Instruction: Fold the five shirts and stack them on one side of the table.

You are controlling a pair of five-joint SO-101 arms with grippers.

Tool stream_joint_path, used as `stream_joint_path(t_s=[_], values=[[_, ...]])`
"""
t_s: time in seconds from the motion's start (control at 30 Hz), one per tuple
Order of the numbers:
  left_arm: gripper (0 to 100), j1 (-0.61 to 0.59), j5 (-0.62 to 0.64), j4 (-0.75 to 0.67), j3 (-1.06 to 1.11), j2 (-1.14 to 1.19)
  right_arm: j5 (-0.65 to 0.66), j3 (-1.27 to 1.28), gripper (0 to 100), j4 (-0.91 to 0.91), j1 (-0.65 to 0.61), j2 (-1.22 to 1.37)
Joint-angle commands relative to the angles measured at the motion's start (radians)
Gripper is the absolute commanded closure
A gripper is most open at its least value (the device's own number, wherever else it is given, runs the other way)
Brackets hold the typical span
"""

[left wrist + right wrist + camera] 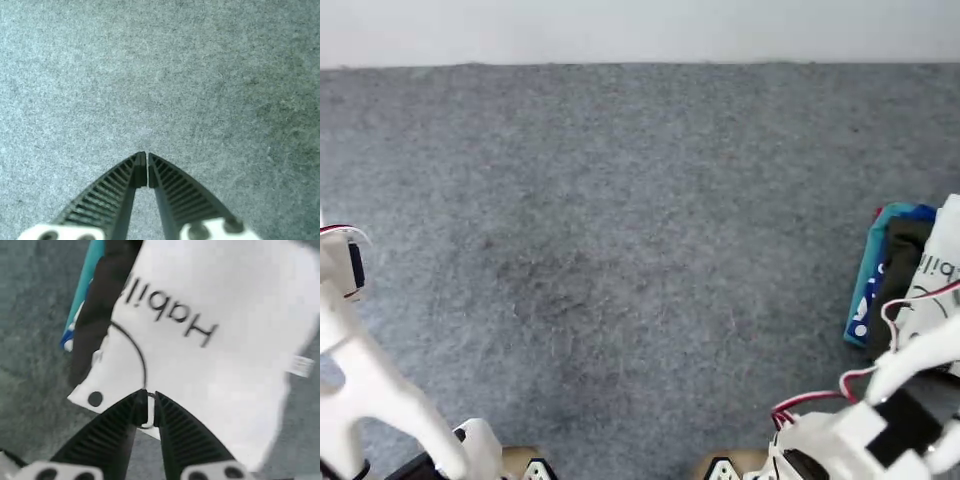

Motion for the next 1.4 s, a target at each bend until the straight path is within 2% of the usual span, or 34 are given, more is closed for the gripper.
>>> stream_joint_path(t_s=[0.0, 0.2, 0.47, 0.67, 0.93, 1.07, 1.2, 1.37], values=[[99, -0.005, -0.011, 0.011, -0.004, -0.026, 0.02, 0.061, 98.9, 0.01, 0.007, 0.087], [99, -0.003, -0.009, 0.011, -0.004, -0.026, 0.018, 0.138, 98.8, 0.002, -0.056, 0.228], [99, -0.003, -0.009, 0.011, -0.004, -0.026, 0.017, -0.124, 98.6, 0.013, -0.079, 0.128], [99, -0.002, -0.009, 0.011, -0.002, -0.026, 0.017, -0.138, 98.7, -0.209, -0.18, 0.208], [99, -0.003, -0.009, 0.011, 0.001, -0.026, 0.009, -0.164, 98.7, -0.518, -0.217, 0.544], [99, -0.005, -0.009, 0.011, 0.001, -0.026, -0.094, -0.262, 98.7, -0.407, -0.208, 0.489], [99, -0.002, -0.011, 0.011, -0.001, -0.026, -0.094, -0.322, 98.7, -0.254, -0.191, 0.383], [99, -0.003, -0.011, 0.011, -0.004, -0.026, -0.018, -0.328, 98.7, -0.321, -0.096, 0.318]])
